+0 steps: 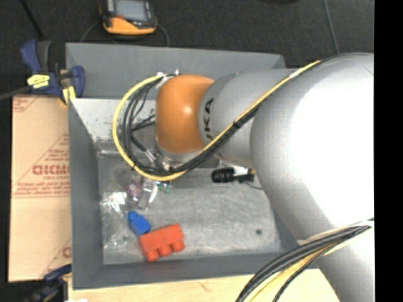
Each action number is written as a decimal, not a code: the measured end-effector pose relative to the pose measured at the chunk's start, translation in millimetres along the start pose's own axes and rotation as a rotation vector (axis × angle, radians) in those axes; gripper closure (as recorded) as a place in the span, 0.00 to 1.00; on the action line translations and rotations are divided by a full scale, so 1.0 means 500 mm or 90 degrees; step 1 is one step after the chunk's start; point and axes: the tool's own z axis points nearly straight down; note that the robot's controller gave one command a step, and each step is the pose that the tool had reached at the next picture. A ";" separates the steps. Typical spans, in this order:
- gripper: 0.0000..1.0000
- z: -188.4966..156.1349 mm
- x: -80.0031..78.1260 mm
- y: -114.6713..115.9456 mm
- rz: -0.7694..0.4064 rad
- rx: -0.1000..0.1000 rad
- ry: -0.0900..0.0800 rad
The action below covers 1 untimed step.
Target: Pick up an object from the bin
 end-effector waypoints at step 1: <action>0.00 0.002 -0.019 -0.022 0.034 -0.001 -0.001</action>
Offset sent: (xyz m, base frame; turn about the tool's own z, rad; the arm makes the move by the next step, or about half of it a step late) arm 0.0039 -0.0133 -0.0017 0.0595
